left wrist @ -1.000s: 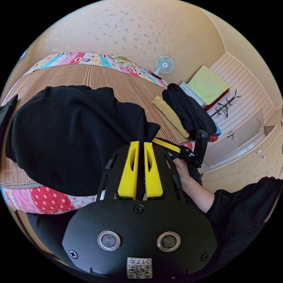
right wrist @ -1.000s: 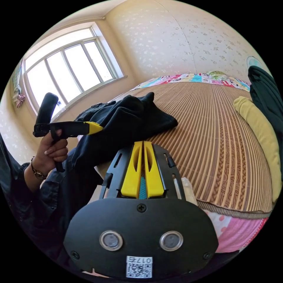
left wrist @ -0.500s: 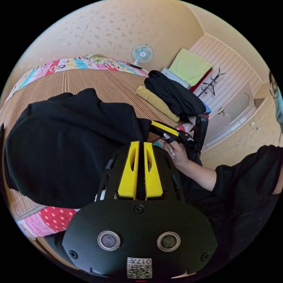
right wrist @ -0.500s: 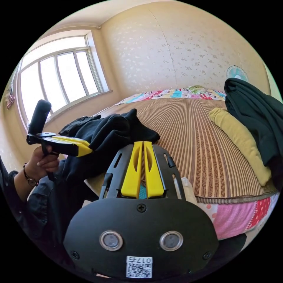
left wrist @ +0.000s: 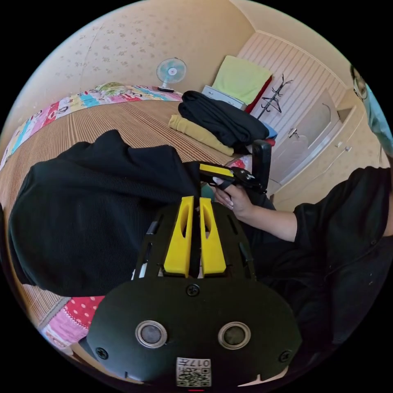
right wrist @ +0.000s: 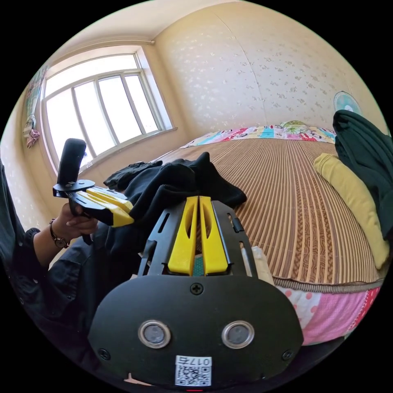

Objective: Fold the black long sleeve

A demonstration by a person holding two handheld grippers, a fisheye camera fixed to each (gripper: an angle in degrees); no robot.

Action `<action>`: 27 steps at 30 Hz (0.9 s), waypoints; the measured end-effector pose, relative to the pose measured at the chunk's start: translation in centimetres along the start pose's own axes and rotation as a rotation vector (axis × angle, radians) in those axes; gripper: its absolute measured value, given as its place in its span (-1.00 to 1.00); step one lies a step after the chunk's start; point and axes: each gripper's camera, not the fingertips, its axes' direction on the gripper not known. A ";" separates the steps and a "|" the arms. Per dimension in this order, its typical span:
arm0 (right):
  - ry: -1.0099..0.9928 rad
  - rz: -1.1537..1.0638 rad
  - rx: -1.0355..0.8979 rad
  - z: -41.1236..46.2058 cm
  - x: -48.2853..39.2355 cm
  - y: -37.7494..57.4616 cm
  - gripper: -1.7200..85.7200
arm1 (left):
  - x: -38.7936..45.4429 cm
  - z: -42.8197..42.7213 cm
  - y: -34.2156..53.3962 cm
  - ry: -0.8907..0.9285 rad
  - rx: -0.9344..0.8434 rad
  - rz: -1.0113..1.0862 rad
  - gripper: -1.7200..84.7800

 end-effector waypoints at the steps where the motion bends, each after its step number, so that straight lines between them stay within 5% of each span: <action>1: -0.013 -0.001 -0.005 0.0 0.4 -0.1 -0.95 | 0.2 0.2 -0.1 0.003 -0.017 0.021 -0.88; 12: -0.366 0.081 -0.058 -0.8 8.9 -2.5 -0.95 | -6.0 0.4 0.6 0.191 0.185 -0.315 -0.85; 24: -0.550 0.141 -0.033 -2.9 17.6 -5.2 -0.95 | -4.4 -0.5 -2.4 -0.089 0.356 -0.313 -0.86; 27: -0.608 0.173 -0.013 -3.5 20.3 -5.8 -0.95 | -6.2 2.7 -3.9 -0.036 0.202 -0.398 -0.93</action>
